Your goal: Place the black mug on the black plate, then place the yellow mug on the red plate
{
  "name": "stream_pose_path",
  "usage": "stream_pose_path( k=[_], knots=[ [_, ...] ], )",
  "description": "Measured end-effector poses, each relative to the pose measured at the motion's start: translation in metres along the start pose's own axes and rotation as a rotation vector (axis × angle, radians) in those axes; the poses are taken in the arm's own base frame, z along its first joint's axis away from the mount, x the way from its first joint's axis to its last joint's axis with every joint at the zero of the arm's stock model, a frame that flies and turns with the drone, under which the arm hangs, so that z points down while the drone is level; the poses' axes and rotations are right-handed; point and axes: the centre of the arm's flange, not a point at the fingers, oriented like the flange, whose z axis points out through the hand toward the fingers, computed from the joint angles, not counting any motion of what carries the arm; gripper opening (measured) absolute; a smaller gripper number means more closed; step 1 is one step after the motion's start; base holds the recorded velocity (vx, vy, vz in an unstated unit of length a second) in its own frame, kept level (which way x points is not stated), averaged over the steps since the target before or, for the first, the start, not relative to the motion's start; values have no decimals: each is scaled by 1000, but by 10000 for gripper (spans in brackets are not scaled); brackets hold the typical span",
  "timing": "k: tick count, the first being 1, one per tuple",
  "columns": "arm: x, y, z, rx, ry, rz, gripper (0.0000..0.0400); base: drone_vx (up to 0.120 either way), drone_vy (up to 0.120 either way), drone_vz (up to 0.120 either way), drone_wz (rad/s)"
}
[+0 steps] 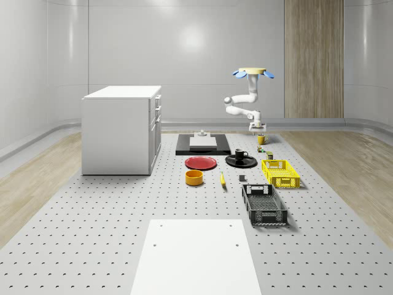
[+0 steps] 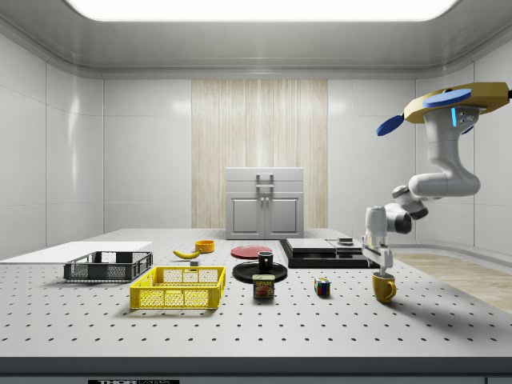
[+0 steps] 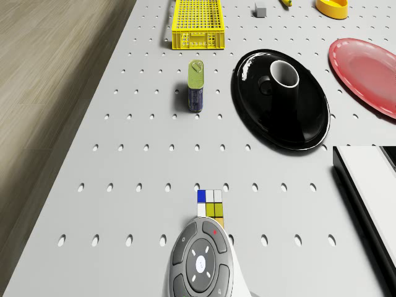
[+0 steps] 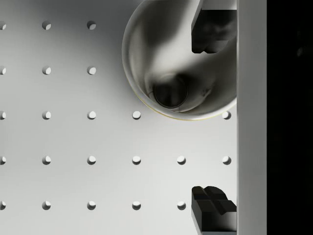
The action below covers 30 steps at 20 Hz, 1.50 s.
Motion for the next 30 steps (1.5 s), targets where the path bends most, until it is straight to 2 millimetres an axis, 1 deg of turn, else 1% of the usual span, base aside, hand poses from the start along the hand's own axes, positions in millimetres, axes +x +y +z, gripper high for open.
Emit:
stream_pose_path(
  k=[7,17,18,19,20,21,23,26,30],
  knots=[
    [-2,2,11,0,0,0,400,0,0,0,0],
    [-5,5,14,0,0,0,400,0,0,0,0],
    [-5,5,14,0,0,0,377,0,0,0,0],
    [-5,5,14,0,0,0,318,0,0,0,0],
    [-5,5,14,0,0,0,272,0,0,0,0],
    [-6,6,14,0,0,0,236,0,0,0,0],
    [-6,6,14,0,0,0,187,0,0,0,0],
    [-6,6,14,0,0,0,146,0,0,0,0],
    [-6,6,14,0,0,0,123,0,0,0,0]
  ],
)
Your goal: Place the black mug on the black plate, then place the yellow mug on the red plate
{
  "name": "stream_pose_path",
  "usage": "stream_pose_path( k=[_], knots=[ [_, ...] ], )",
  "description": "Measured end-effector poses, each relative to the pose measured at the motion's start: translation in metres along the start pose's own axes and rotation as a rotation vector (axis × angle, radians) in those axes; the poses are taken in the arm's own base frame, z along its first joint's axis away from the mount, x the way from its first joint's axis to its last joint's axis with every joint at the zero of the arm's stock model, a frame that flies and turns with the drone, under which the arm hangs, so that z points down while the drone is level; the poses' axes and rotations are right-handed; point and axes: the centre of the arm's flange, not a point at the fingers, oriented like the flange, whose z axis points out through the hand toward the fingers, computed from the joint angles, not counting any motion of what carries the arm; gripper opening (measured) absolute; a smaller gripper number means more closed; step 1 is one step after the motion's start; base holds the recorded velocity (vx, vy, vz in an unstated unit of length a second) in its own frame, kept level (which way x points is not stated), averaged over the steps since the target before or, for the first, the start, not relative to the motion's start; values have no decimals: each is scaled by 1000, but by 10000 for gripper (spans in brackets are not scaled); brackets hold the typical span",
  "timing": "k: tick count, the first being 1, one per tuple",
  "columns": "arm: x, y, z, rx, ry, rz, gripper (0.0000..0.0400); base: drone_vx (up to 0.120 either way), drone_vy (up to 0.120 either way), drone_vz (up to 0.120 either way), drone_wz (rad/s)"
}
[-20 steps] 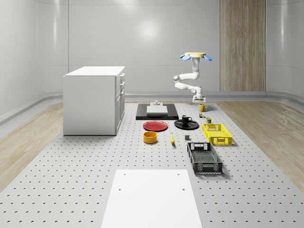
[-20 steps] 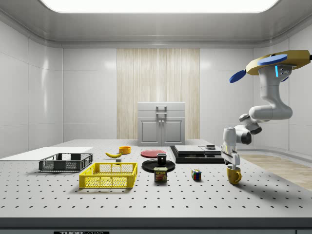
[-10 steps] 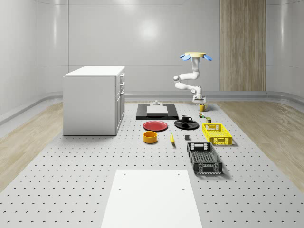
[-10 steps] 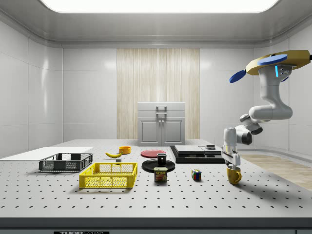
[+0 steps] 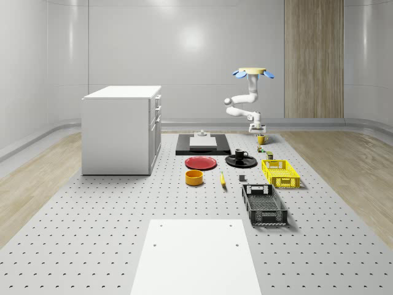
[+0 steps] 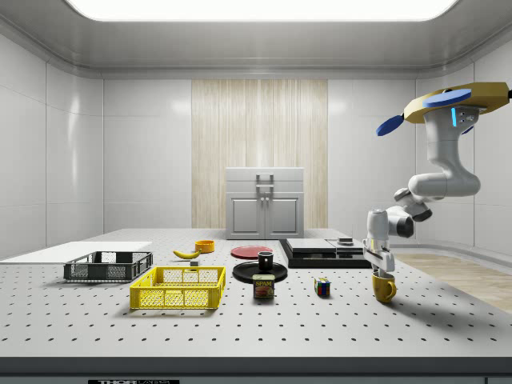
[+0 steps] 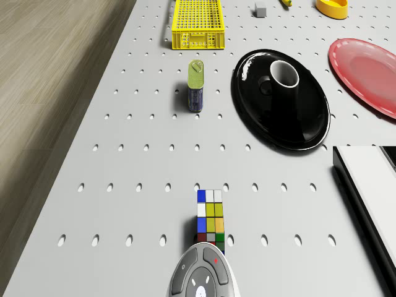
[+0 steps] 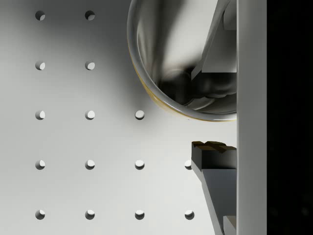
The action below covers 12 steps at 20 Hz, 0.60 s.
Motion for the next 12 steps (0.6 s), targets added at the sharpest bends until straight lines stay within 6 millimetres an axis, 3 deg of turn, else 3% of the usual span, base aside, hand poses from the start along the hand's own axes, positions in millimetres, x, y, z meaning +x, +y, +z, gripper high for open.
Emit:
stream_pose_path(
  k=[5,12],
  knots=[
    [0,0,-10,0,0,0,114,0,0,0,0],
    [0,0,-31,0,0,0,111,0,0,114,0]
  ],
)
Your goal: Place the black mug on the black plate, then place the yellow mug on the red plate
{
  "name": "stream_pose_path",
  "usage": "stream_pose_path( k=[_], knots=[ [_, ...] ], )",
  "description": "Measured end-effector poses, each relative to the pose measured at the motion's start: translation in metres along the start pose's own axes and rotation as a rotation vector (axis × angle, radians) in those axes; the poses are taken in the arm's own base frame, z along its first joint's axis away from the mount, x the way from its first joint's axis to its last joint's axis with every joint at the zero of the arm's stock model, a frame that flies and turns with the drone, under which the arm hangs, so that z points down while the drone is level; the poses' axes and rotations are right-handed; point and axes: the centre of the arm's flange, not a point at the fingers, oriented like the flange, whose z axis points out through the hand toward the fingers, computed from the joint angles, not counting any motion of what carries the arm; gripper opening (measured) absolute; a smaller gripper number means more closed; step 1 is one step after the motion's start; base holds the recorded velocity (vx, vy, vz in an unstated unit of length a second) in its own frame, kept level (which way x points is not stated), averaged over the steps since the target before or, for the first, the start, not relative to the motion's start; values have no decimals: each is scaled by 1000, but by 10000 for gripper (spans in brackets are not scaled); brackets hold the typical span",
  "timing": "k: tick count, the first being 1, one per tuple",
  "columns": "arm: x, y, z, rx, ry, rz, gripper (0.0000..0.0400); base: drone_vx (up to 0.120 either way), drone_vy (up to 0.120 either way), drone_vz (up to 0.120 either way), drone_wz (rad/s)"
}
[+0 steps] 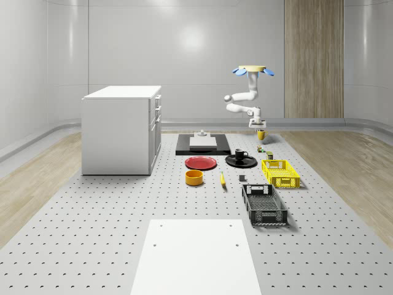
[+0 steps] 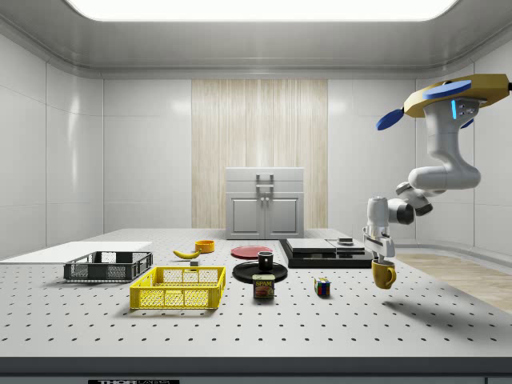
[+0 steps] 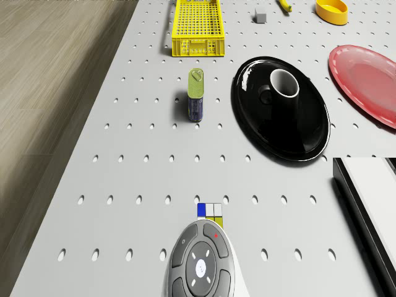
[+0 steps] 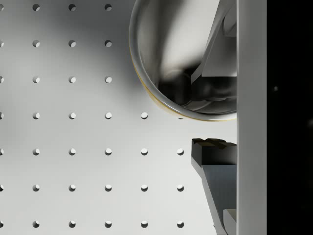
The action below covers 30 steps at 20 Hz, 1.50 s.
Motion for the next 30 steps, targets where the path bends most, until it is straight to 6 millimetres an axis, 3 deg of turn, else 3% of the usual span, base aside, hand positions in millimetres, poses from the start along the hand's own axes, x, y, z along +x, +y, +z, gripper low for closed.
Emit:
stream_pose_path(
  k=[13,30],
  knots=[
    [0,0,-7,0,0,0,110,105,-111,117,0],
    [0,0,-7,0,0,0,110,120,-120,0,0]
  ],
)
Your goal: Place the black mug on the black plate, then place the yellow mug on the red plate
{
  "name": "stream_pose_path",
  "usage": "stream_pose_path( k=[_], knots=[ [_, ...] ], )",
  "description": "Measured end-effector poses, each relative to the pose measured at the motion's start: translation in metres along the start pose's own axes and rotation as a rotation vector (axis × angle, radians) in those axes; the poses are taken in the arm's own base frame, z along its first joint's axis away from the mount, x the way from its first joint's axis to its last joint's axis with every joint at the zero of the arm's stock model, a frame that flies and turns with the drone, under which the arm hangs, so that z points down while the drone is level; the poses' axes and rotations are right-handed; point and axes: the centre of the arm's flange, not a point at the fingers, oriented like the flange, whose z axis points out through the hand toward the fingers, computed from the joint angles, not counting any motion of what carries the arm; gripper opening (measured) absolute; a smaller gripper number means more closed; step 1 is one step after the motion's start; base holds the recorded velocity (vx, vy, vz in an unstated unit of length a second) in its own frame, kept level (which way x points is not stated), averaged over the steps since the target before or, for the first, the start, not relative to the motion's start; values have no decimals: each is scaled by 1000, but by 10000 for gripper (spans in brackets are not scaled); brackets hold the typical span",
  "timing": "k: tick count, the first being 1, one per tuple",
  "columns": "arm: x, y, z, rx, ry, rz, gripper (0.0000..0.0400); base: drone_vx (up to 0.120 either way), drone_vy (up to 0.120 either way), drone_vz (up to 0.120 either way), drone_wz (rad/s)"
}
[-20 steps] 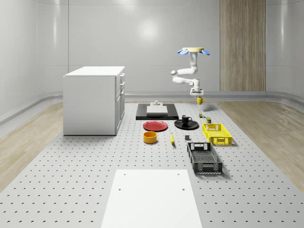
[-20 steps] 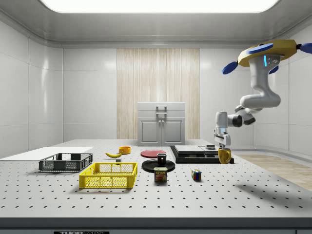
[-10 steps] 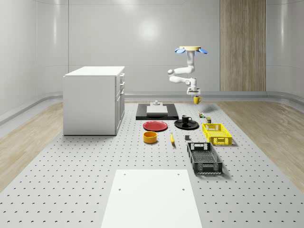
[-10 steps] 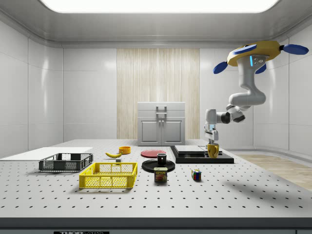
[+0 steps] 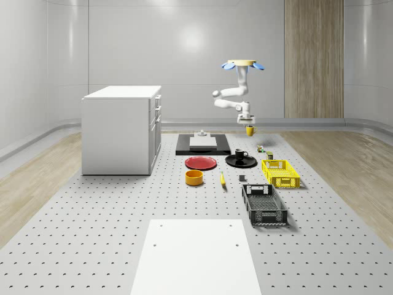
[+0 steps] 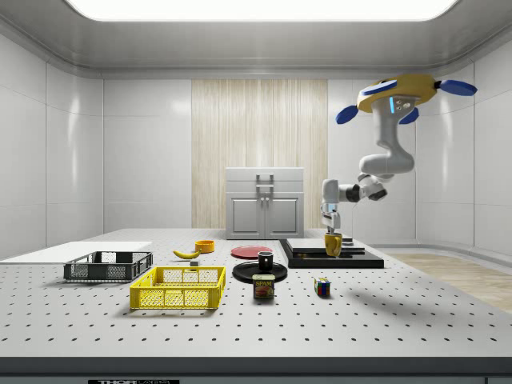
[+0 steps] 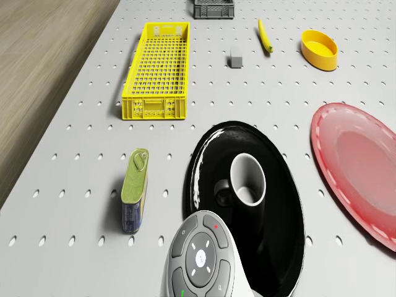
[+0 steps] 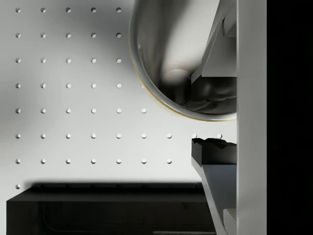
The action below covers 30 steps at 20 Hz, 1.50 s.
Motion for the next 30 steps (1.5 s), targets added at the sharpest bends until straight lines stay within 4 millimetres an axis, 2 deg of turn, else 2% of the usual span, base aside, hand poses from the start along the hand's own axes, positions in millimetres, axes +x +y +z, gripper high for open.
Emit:
stream_pose_path(
  k=[30],
  knots=[
    [0,0,0,0,0,0,110,120,-120,0,0]
  ],
)
